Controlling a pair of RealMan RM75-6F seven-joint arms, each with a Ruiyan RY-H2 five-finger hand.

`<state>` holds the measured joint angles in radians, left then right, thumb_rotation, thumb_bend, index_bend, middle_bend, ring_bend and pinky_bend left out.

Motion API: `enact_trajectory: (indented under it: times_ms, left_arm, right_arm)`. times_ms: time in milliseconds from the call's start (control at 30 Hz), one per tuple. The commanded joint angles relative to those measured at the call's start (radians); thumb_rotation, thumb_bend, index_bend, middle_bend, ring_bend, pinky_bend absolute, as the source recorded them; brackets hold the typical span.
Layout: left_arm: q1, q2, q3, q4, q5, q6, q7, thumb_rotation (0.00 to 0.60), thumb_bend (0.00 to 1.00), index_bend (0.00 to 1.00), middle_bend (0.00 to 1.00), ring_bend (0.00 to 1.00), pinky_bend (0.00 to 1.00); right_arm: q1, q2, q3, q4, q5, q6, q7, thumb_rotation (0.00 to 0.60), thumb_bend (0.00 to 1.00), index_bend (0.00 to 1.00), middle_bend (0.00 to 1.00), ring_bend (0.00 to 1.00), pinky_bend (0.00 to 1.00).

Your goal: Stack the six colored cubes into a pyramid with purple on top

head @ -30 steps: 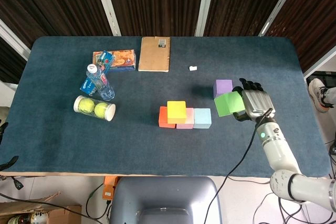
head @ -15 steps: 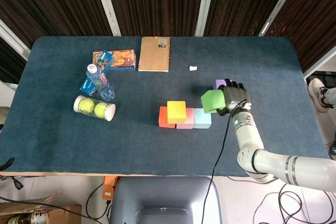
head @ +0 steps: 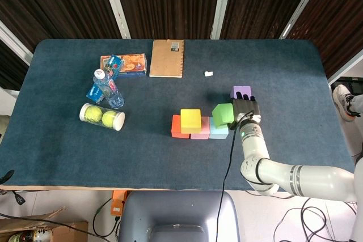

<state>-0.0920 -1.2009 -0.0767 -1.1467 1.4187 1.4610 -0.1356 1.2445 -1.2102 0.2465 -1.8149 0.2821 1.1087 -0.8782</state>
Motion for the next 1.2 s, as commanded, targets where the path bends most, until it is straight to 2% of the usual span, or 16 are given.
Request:
enact_trajectory:
  times_ms: [33,800,967,1200]
  left_arm:
    - [0.001,-0.003,0.0,0.007,0.003,0.002,-0.007,0.572,0.16,0.11,0.05,0.0,0.09]
    - [0.018,-0.008,-0.006,0.038,-0.001,0.012,-0.046,0.576,0.16,0.11,0.05,0.0,0.09]
    - [0.02,-0.008,-0.006,0.042,0.0,0.013,-0.051,0.575,0.16,0.11,0.05,0.0,0.09]
    - [0.024,-0.01,-0.008,0.044,-0.001,0.016,-0.055,0.574,0.16,0.11,0.05,0.0,0.09]
  right_arm:
    - [0.004,-0.012,0.01,0.003,0.012,0.008,-0.01,0.6,0.27,0.52,0.01,0.0,0.0]
    - [0.006,-0.077,0.066,0.029,0.04,0.047,-0.083,0.6,0.27,0.45,0.0,0.0,0.0]
    - [0.002,-0.087,0.074,0.031,0.039,0.045,-0.093,0.6,0.27,0.26,0.0,0.0,0.0]
    - [-0.006,-0.089,0.091,0.03,0.038,0.035,-0.099,0.6,0.27,0.11,0.0,0.0,0.0]
